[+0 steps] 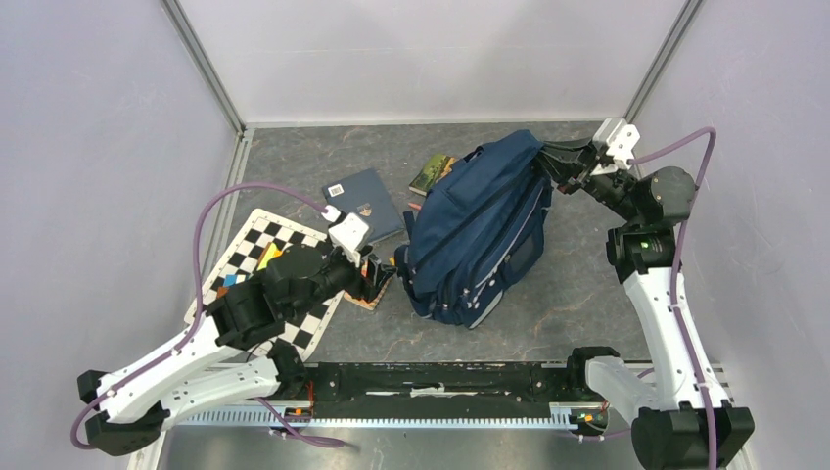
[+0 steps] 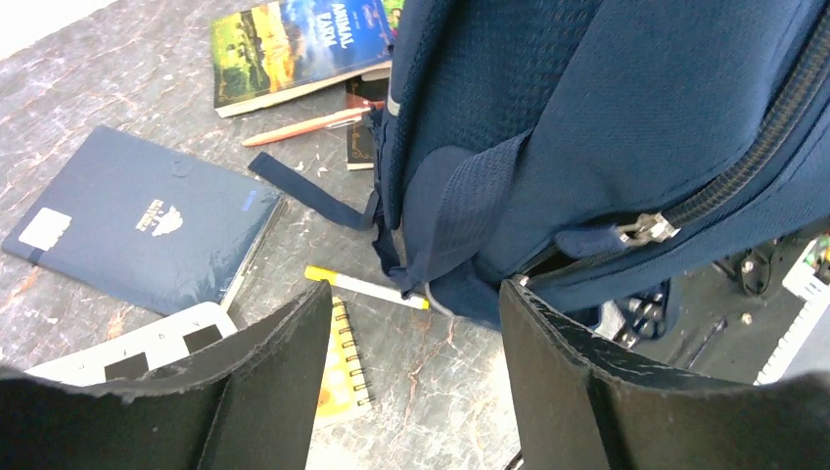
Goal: Pack the student bag
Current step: Unzip the student bag at the center of the board.
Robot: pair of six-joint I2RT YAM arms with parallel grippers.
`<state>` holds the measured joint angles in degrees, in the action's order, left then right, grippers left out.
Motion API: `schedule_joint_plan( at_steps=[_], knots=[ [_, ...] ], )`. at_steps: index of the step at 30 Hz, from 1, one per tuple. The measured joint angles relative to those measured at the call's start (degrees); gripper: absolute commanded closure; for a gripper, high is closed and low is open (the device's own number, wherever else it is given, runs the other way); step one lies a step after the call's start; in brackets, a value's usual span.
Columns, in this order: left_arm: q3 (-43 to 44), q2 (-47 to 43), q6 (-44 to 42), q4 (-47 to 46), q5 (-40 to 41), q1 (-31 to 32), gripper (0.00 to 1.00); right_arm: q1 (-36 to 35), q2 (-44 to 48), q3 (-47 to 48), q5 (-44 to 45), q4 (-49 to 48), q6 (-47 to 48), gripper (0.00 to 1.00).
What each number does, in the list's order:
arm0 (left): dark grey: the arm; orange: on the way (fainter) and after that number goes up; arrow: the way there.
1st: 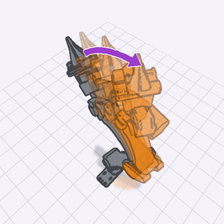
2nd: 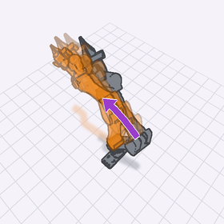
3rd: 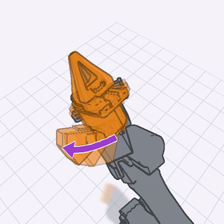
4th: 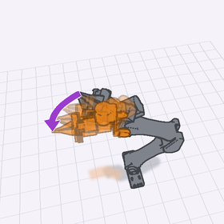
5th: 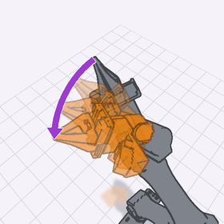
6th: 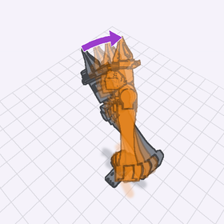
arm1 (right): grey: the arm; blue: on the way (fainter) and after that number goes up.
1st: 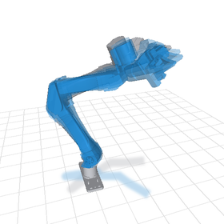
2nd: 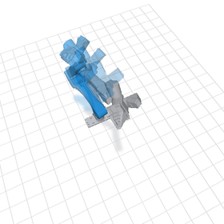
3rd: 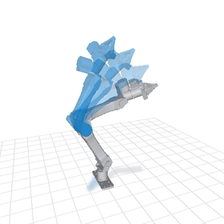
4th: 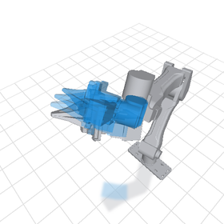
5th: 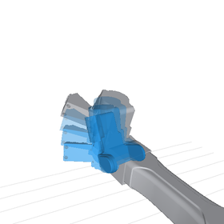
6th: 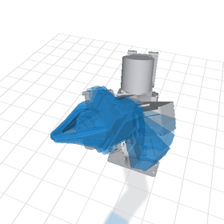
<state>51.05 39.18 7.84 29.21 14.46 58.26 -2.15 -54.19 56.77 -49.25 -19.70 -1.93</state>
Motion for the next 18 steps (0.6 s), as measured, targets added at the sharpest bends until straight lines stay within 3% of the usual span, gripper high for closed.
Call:
schedule_joint_plan(
  at_steps=[5, 18],
  knots=[
    [-3.0, -0.8, -2.0, -3.9, -3.1, 0.0, 0.38, 0.0, -2.1, 0.0, 0.0, -5.0, -3.4, 1.0],
    [-9.2, -3.5, 1.6, -12.0, -13.1, 1.4, 0.44, 0.0, -1.9, 0.0, 2.0, -4.3, -2.7, 1.0]
  ],
)
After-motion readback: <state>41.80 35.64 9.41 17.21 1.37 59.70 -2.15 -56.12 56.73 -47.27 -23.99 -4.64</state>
